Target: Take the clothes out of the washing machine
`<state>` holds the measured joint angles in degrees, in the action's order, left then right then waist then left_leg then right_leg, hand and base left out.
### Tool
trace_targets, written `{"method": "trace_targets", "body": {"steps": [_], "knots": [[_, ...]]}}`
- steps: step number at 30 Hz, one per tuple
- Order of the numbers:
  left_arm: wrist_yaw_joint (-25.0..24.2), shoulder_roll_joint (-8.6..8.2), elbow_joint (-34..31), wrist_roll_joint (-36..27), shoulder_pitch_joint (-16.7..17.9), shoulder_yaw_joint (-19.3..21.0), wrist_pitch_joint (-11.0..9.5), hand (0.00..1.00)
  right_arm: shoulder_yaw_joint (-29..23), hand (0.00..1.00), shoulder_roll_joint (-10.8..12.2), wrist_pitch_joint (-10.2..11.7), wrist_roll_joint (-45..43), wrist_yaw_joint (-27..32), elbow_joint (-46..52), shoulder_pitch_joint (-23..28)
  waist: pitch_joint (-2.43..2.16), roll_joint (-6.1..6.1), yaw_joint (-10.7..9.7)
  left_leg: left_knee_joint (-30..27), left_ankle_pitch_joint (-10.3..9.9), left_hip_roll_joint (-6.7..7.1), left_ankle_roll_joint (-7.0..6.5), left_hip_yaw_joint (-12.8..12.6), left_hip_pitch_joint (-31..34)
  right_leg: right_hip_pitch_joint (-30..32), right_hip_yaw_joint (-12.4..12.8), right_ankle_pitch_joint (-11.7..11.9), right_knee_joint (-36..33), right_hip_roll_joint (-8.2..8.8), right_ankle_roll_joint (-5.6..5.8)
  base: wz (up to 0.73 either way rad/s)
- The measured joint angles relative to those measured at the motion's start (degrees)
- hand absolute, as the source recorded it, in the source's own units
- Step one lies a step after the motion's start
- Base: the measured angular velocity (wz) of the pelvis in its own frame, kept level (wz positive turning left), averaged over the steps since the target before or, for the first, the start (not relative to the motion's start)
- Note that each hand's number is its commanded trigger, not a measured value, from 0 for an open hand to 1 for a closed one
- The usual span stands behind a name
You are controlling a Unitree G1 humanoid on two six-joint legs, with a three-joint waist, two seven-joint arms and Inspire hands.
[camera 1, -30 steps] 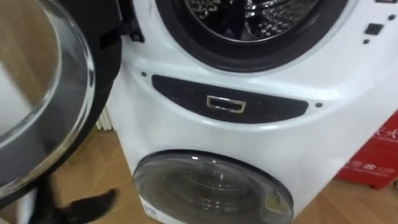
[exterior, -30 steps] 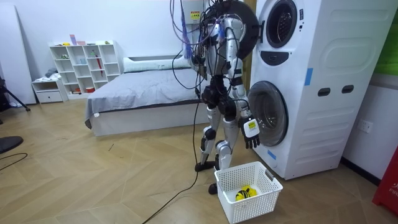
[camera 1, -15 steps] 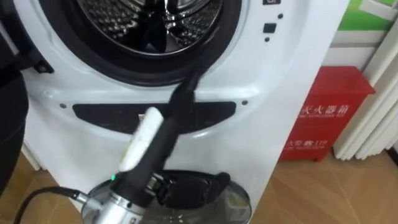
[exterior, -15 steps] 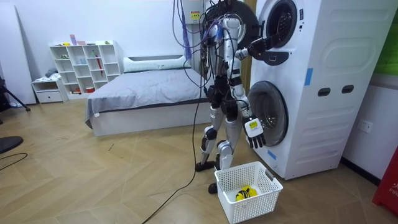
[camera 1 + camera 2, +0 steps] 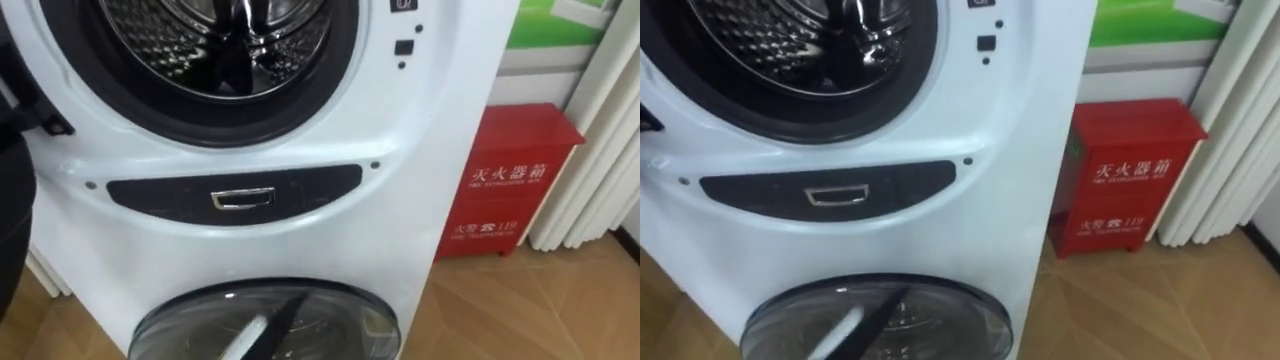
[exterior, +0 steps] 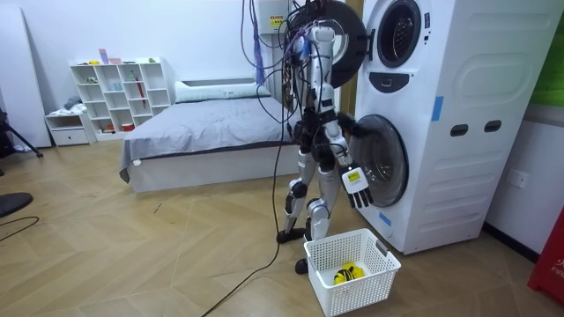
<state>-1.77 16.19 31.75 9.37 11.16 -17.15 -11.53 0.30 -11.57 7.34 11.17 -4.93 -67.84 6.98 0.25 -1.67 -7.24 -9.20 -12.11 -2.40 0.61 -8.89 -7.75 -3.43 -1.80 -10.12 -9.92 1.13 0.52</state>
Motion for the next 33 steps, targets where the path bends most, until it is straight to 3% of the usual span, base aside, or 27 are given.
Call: {"method": "trace_targets", "body": {"steps": [2,3,5,7,11,14,16,17,19,21,27,28,30,33], "knots": [[1.08,-1.14,13.12,-1.06,0.09,6.87,0.65,0.00,-1.39,0.00,-0.02,-0.06,-0.13,-0.01,0.44,0.54,0.05,-0.48,1.43,0.01,-0.12,-0.27,0.19,-0.44,-0.03,0.03,0.29,0.28,0.25,-0.22,-0.16,-0.12],[1.25,-1.17,15.71,-1.72,0.21,8.63,0.62,0.00,-2.04,0.00,-0.01,-0.01,-0.01,-0.06,0.57,1.11,-0.05,-0.67,1.56,0.01,-0.15,-0.31,0.24,-0.43,-0.05,-0.02,0.27,0.30,0.29,-0.26,-0.17,-0.08],[2.47,-1.23,21.72,-4.51,1.84,15.97,0.64,0.00,-5.10,0.00,-0.11,0.09,0.13,-0.03,1.46,2.09,-0.08,-0.68,3.29,0.00,-0.26,-0.43,0.34,-0.55,-0.59,-0.34,-0.18,0.34,0.33,-0.44,-0.20,-0.13],[3.19,-1.71,25.75,-5.16,2.00,20.86,0.47,0.00,-7.04,0.00,-0.32,0.09,-0.27,-0.02,1.01,1.97,-0.06,0.38,4.56,0.17,-0.55,-0.47,0.56,-0.59,-0.86,-0.43,-0.25,0.34,0.30,-0.48,-0.20,-0.09],[7.00,-1.92,33.21,-5.40,1.86,27.73,0.56,0.00,-9.09,0.00,-0.59,0.12,-0.35,-0.01,-1.11,2.10,-0.11,2.65,4.70,1.54,-0.67,-0.49,0.62,-0.58,-1.50,-0.44,-0.79,0.33,-0.07,-0.54,-0.17,0.06],[9.79,-1.62,34.59,-5.48,1.16,33.96,0.85,0.00,-11.25,0.00,-0.64,0.08,-0.77,-0.06,-1.10,3.23,0.00,4.38,5.47,1.60,-0.73,-0.52,0.53,-0.36,-1.57,-0.54,-1.04,0.33,-0.20,-0.54,-0.13,0.06],[12.10,-0.93,34.59,-6.90,-0.14,37.74,0.93,0.00,-12.99,0.00,-1.03,0.04,-2.52,0.08,-1.17,3.81,0.20,4.75,6.06,1.66,-0.74,-0.53,0.53,-0.37,-1.65,-0.33,-0.76,0.20,-0.89,-0.57,-0.05,0.00],[14.13,-0.06,34.44,-9.14,-0.69,39.13,0.93,0.00,-13.19,0.00,-1.54,0.05,-2.58,0.55,-1.16,4.04,0.23,5.03,6.00,1.64,-0.73,-0.52,0.52,-0.36,-1.52,-0.40,-0.71,0.20,-0.90,-0.57,-0.04,0.00],[16.90,1.24,32.75,-12.76,-1.62,42.16,0.92,0.00,-14.67,0.00,-1.85,0.07,-2.82,1.31,-0.42,5.06,-0.28,5.77,6.28,1.57,-0.73,-0.52,0.52,-0.35,-1.59,-0.43,-0.69,0.19,-1.09,-0.56,-0.04,0.00],[21.65,3.13,27.12,-16.01,-2.90,46.17,0.89,0.00,-17.46,0.00,-1.83,0.04,-3.51,2.39,-0.17,5.91,-0.43,5.94,6.94,1.42,-0.72,-0.46,0.52,-0.36,-1.91,-0.18,-0.65,-0.15,-1.91,-0.51,-0.10,0.00],[32.81,8.63,9.28,-15.95,-4.62,47.54,-0.29,0.00,-18.55,0.00,-1.75,0.07,-4.95,3.59,2.56,7.95,-0.50,5.85,7.78,1.29,-0.70,-0.30,0.48,0.24,-1.55,-0.42,-0.99,-0.23,-1.80,-0.27,-0.03,0.02],[33.63,8.60,8.53,-15.31,-4.66,47.48,-0.29,0.00,-18.52,0.00,-1.61,0.06,-4.97,3.60,2.63,8.08,-0.51,5.74,7.89,1.27,-0.70,-0.29,0.48,0.34,-1.55,-0.48,-1.06,-0.24,-1.69,-0.27,-0.02,0.14],[36.01,8.62,3.29,-14.92,-4.88,48.35,1.91,0.00,-18.67,0.00,-0.86,-0.82,-6.19,3.59,3.25,9.58,-0.58,5.20,9.15,0.53,-0.75,-0.30,0.47,1.20,-1.12,-0.56,-1.62,-0.25,-1.46,-0.28,-0.03,0.18],[39.41,8.70,-0.04,-14.99,-4.93,50.33,3.99,0.00,-19.27,0.00,-0.53,-1.18,-7.83,3.51,3.88,9.93,-0.56,5.14,9.42,0.20,-0.77,-0.22,0.44,2.14,-0.62,-0.76,-2.40,-0.24,-1.33,-0.09,-0.02,0.23]]}}
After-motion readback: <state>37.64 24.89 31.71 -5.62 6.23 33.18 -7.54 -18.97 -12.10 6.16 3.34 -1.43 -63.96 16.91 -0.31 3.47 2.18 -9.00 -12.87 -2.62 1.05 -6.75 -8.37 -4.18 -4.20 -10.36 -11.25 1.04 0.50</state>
